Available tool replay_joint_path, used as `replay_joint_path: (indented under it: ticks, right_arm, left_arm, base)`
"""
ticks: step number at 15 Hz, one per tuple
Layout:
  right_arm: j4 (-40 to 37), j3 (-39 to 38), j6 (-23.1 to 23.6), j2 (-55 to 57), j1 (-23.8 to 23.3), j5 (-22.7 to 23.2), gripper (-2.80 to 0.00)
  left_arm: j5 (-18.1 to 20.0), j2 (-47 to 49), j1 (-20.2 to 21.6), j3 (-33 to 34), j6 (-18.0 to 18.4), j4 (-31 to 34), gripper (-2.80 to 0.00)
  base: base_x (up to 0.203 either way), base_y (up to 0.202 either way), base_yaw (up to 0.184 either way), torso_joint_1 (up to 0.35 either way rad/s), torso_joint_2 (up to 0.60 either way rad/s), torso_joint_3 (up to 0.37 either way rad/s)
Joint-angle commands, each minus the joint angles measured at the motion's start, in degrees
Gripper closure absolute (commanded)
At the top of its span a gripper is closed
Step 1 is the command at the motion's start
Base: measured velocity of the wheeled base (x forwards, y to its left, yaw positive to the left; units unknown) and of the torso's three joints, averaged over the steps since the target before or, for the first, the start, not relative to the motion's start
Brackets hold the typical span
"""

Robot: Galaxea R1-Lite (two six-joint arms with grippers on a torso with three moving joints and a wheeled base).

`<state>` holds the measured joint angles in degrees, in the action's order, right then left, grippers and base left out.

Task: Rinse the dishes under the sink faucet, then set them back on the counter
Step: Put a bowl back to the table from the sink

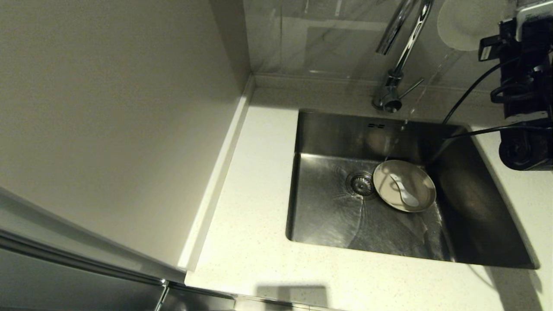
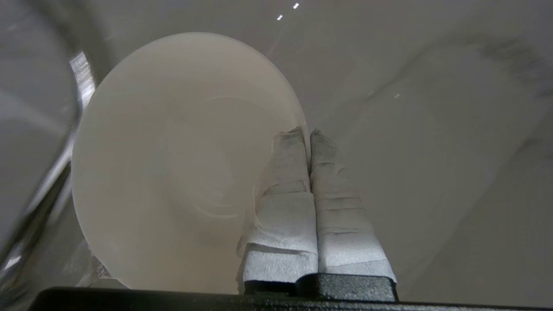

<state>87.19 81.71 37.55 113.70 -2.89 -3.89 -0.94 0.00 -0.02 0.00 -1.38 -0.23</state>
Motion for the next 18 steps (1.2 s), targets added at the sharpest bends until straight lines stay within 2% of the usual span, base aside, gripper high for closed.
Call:
replay_joint_path:
  ticks: [1,7,11,12,16,18]
  right_arm:
    - [0.48,0.72,0.0,-1.62,-0.98,0.04,0.0]
    - [0.48,3.53,-1.43,-4.28,-1.07,0.11,0.0]
    - [0.48,-6.4,-1.58,-4.4,-1.07,0.06,0.0]
    - [0.48,-5.91,-1.59,-4.39,-1.04,0.04,0.0]
    - [0.48,6.13,-1.76,-4.39,-1.06,-0.58,0.0]
    - [0.48,2.86,-1.77,-4.64,-1.04,0.11,0.0]
  left_arm:
    - [-0.03,-0.18,0.02,0.0,-0.03,-0.03,0.0]
    - [-0.03,-0.18,0.02,0.0,-0.03,-0.03,0.0]
    - [-0.03,-0.18,0.02,0.0,-0.03,-0.03,0.0]
    - [-0.03,-0.18,0.02,0.0,-0.03,-0.03,0.0]
    - [-0.03,-0.18,0.02,0.0,-0.03,-0.03,0.0]
    - [-0.03,-0.18,0.02,0.0,-0.03,-0.03,0.0]
  base:
    - [0.0,0.0,0.0,0.0,0.0,0.0]
    - [0.0,0.0,0.0,0.0,0.0,0.0]
    - [0.0,0.0,0.0,0.0,0.0,0.0]
    - [0.0,0.0,0.0,0.0,0.0,0.0]
    - [0.0,0.0,0.0,0.0,0.0,0.0]
    - [0.0,0.0,0.0,0.0,0.0,0.0]
